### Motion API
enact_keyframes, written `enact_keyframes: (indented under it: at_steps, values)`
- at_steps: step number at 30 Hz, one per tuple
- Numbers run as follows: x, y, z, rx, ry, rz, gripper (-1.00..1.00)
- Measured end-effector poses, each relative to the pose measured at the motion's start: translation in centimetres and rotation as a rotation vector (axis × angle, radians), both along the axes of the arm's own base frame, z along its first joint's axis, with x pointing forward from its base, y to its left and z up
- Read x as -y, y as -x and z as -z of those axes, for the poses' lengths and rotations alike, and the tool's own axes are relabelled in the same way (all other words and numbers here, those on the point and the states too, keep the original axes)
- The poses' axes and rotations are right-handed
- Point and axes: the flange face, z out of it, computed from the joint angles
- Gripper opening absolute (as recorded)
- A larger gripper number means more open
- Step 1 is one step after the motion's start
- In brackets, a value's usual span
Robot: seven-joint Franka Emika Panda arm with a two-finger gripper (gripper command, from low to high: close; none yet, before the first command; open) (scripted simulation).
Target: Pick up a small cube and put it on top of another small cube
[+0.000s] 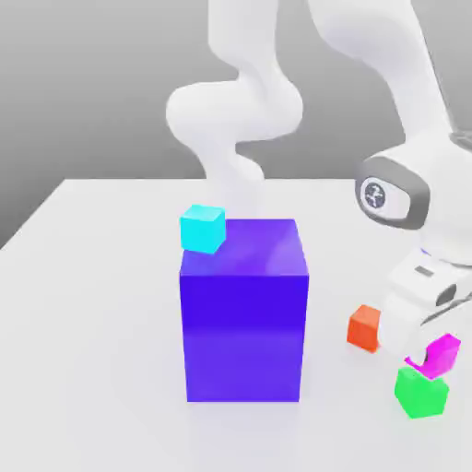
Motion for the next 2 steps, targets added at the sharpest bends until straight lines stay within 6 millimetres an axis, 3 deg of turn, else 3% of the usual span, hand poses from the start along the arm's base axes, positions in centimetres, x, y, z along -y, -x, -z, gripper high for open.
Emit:
enact_keyframes:
  at_steps: [2]
  values:
    - [0.00, 0.00, 0.00, 0.000, 0.000, 0.000, 1.00]
